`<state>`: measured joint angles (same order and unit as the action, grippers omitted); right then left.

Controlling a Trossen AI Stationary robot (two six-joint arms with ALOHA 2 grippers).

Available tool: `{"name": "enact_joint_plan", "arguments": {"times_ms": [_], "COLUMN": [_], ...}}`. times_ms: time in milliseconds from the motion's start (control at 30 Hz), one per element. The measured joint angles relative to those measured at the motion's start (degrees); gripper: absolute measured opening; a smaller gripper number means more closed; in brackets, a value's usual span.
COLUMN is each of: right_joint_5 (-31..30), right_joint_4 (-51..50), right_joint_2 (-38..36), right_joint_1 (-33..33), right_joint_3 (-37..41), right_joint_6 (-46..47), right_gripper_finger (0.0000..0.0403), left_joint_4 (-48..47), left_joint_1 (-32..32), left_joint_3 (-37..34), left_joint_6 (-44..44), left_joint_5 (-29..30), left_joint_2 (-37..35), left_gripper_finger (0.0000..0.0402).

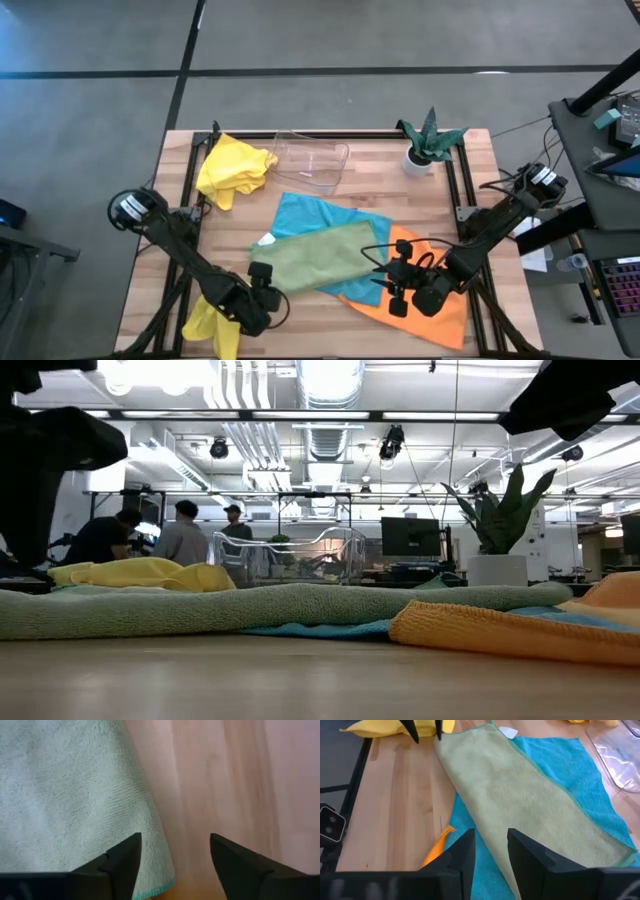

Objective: Fold microfiber towels
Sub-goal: Fold the green towel

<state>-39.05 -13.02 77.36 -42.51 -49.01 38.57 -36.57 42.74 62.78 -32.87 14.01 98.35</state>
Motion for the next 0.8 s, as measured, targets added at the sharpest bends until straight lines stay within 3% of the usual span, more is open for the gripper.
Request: {"name": "enact_joint_plan", "arguments": {"times_ms": [500,700,800], "right_joint_5": [0.0,-0.1,-0.1], "right_joint_4": [0.0,0.0,0.0], "right_joint_2": [0.0,0.0,0.0], "right_joint_1": [0.0,0.0,0.0], "right_joint_3": [0.0,0.0,0.0], "right_joint_6": [0.7,1.1,1.2], "right_gripper_finger": [0.0097,0.0093,0.0095], "left_joint_4": [-4.0,-4.3,-4.1], "left_joint_1": [0.2,0.1,0.2], "left_joint_3": [0.1,0.0,-0.5], "left_joint_6": [-7.4,-9.0,-8.9], "left_joint_5": [1.6,9.0,9.9], "left_joint_2": [7.0,7.1,7.2], "left_gripper_finger": [0.0238,0.0237,0.0234]}}
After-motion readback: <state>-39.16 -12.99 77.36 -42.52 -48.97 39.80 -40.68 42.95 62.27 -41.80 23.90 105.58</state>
